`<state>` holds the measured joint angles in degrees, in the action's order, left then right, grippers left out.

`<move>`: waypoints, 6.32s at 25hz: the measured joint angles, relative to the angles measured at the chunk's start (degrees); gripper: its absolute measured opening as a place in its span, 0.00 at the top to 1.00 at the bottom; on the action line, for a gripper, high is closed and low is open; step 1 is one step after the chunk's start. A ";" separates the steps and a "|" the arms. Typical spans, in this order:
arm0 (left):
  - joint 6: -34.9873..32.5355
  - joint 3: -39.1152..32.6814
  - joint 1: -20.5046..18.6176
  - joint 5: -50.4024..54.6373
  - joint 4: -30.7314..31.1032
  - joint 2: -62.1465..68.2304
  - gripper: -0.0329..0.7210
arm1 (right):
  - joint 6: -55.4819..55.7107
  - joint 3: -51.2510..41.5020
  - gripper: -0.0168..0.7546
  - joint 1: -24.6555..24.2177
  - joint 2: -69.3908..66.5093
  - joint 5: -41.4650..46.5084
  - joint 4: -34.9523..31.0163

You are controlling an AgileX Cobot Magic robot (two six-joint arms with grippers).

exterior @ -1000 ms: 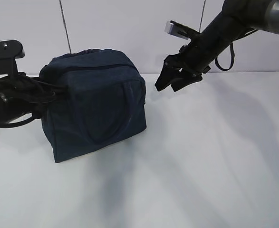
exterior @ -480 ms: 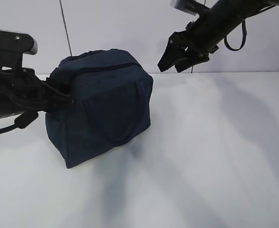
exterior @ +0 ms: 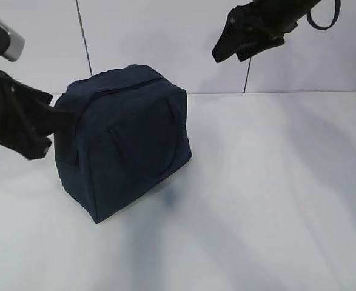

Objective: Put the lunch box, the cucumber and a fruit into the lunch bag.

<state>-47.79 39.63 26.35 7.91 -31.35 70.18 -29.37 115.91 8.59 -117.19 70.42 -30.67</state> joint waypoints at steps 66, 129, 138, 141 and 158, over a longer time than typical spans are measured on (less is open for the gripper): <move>43.93 -9.89 -20.07 54.37 24.78 -69.43 0.51 | 17.19 -81.84 0.32 0.00 115.49 -6.46 23.53; 44.45 -10.50 -28.02 55.27 25.48 -69.43 0.52 | 19.31 -86.76 0.32 -12.49 118.13 -5.02 25.86; 44.45 -10.50 -28.02 55.27 25.48 -69.43 0.52 | 19.31 -86.76 0.32 -12.49 118.13 -5.02 25.86; 44.45 -10.50 -28.02 55.27 25.48 -69.43 0.52 | 19.31 -86.76 0.32 -12.49 118.13 -5.02 25.86; 44.45 -10.50 -28.02 55.27 25.48 -69.43 0.52 | 19.31 -86.76 0.32 -12.49 118.13 -5.02 25.86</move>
<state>-3.35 29.13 -1.67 63.18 -5.87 0.75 -10.06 29.16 -3.90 0.94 65.40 -4.81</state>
